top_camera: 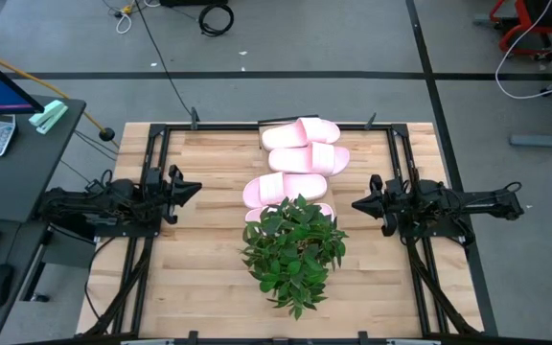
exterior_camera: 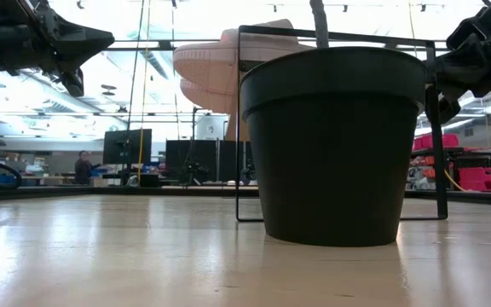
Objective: Pick and place slides into the shelf
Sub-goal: Return to Home Position
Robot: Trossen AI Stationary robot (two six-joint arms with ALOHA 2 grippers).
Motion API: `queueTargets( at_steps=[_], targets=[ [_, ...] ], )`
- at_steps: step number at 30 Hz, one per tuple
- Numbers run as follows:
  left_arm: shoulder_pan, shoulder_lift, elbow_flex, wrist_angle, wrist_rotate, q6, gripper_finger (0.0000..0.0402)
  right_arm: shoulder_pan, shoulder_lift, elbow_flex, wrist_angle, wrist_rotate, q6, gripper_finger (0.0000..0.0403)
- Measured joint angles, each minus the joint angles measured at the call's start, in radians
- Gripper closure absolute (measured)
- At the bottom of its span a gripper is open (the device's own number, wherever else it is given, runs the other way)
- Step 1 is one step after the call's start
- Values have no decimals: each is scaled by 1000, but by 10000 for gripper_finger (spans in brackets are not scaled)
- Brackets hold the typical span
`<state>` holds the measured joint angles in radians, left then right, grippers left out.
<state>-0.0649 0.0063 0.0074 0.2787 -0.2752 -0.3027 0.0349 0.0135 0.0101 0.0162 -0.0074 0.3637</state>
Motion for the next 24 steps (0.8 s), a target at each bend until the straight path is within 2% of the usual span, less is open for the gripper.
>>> queueTargets(
  at_steps=[14, 24],
  targets=[
    [0, 0, 0, 0, 0, 0, 361, 0, 0, 0, 0, 0, 0, 385],
    [0, 0, 0, 0, 0, 0, 375, 0, 0, 0, 0, 0, 0, 385]
  ],
)
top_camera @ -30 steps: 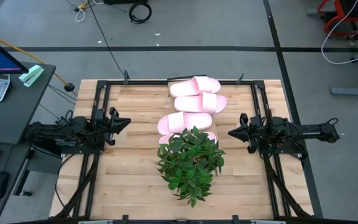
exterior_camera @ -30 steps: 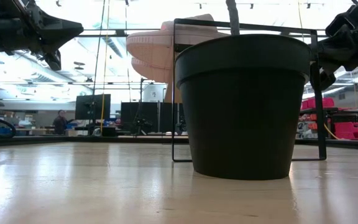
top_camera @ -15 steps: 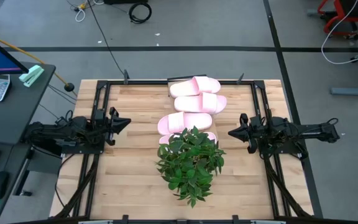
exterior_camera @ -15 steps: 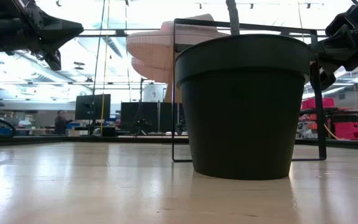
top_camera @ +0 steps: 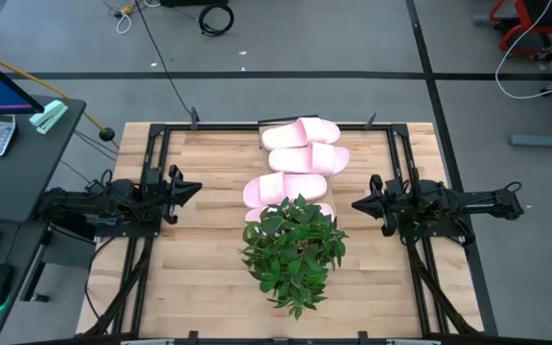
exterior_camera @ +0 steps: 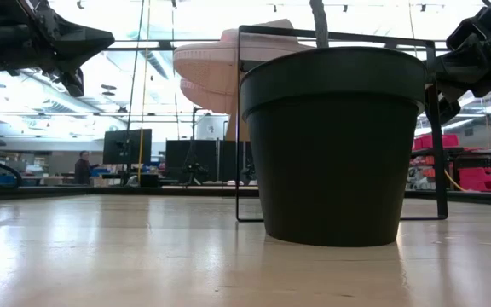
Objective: Pick and place slides into the shelf
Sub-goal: Return to Home Position
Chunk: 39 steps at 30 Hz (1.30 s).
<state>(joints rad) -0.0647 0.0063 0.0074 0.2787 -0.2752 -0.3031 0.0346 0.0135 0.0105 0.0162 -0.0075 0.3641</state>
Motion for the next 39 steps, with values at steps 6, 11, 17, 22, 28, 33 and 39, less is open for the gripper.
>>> queueTargets(
  at_steps=[6, 11, 17, 22, 28, 33, 39],
  targets=[
    [0, 0, 0, 0, 0, 0, 378, 0, 0, 0, 0, 0, 0, 385],
    [0, 0, 0, 0, 0, 0, 368, 0, 0, 0, 0, 0, 0, 385],
    [0, 0, 0, 0, 0, 0, 361, 0, 0, 0, 0, 0, 0, 385],
    [0, 0, 0, 0, 0, 0, 366, 0, 0, 0, 0, 0, 0, 385],
    [0, 0, 0, 0, 0, 0, 376, 0, 0, 0, 0, 0, 0, 385],
    [0, 0, 0, 0, 0, 0, 378, 0, 0, 0, 0, 0, 0, 385],
    [0, 0, 0, 0, 0, 0, 367, 0, 0, 0, 0, 0, 0, 385]
  ],
)
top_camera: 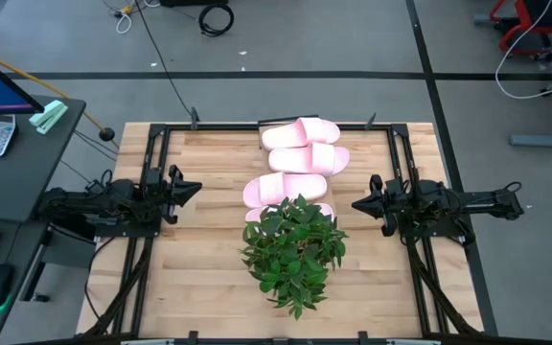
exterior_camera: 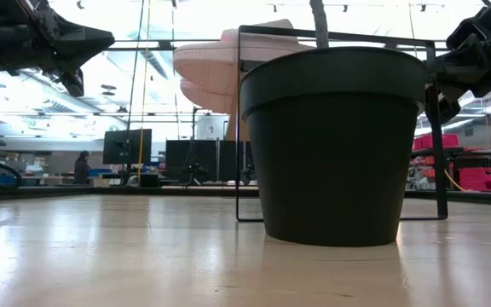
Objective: Pick and place slides into the shelf
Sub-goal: Return to Home Position
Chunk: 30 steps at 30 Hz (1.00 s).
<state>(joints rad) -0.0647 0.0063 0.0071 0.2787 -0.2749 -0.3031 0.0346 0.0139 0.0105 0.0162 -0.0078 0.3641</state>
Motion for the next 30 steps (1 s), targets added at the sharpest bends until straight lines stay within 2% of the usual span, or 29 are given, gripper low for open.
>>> queueTargets(
  at_steps=[7, 20, 30],
  targets=[
    [0, 0, 0, 0, 0, 0, 361, 0, 0, 0, 0, 0, 0, 385],
    [0, 0, 0, 0, 0, 0, 379, 0, 0, 0, 0, 0, 0, 385],
    [0, 0, 0, 0, 0, 0, 364, 0, 0, 1, 0, 0, 0, 385]
  ],
)
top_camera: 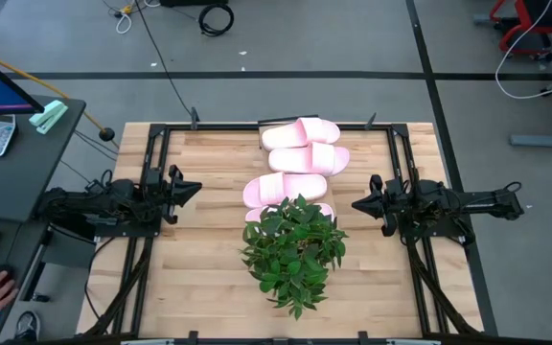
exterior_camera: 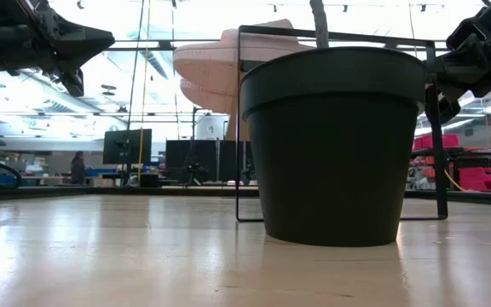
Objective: Pick and place slides into the shelf
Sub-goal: Return to Home Position
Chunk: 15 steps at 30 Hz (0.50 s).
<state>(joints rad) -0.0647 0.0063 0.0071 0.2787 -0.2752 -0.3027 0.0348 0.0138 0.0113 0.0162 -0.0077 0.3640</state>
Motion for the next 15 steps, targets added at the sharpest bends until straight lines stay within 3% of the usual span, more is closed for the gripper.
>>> queueTargets(
  at_steps=[15],
  targets=[
    [0, 0, 0, 0, 0, 0, 376, 0, 0, 0, 0, 0, 0, 385]
  ],
)
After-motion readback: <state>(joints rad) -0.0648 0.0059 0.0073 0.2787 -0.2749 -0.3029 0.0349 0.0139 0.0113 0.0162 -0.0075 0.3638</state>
